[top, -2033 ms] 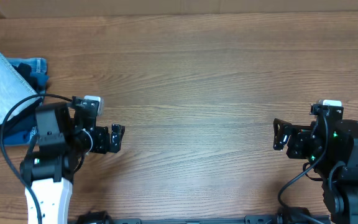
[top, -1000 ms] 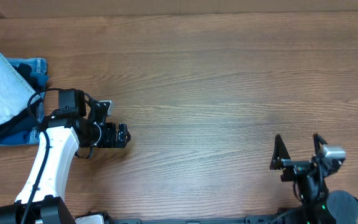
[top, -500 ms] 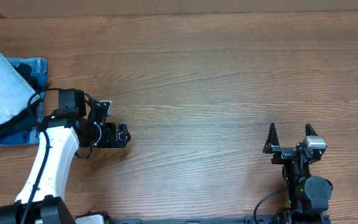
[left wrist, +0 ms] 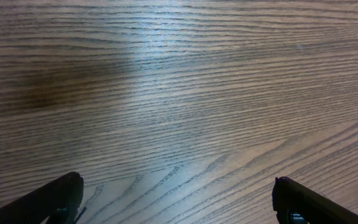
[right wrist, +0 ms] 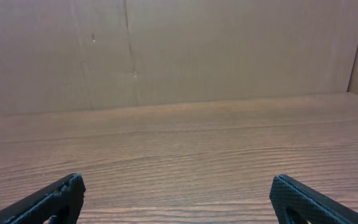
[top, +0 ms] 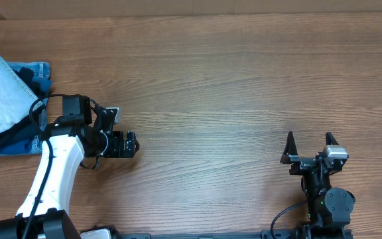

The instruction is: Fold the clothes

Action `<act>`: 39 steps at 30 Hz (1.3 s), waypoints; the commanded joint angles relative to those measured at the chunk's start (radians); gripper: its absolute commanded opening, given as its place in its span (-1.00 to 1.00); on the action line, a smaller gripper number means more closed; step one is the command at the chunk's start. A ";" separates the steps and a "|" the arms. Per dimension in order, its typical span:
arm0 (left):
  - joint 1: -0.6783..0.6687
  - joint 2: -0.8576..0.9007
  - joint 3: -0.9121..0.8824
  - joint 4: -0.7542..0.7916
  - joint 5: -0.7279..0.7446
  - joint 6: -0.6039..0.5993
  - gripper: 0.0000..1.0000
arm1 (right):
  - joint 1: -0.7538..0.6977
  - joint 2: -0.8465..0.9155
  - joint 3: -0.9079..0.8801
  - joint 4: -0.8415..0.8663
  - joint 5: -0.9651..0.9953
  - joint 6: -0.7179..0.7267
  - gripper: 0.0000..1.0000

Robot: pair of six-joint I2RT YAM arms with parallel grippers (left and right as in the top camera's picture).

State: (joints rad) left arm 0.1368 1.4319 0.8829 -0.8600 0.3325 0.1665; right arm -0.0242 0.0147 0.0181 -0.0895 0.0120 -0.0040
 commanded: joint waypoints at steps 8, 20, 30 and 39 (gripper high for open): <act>-0.006 0.005 -0.003 0.001 0.000 0.005 1.00 | 0.004 -0.009 -0.010 0.006 0.010 -0.007 1.00; -0.006 -0.381 -0.148 0.264 -0.132 0.021 1.00 | 0.004 -0.009 -0.010 0.006 0.010 -0.007 1.00; -0.029 -0.970 -0.681 0.801 -0.135 0.023 1.00 | 0.004 -0.009 -0.010 0.006 0.010 -0.007 1.00; -0.148 -1.282 -0.879 0.991 -0.316 0.112 1.00 | 0.004 -0.009 -0.010 0.006 0.010 -0.007 1.00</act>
State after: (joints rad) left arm 0.0189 0.2176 0.0273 0.1268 0.1184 0.2207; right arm -0.0242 0.0147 0.0181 -0.0891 0.0116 -0.0048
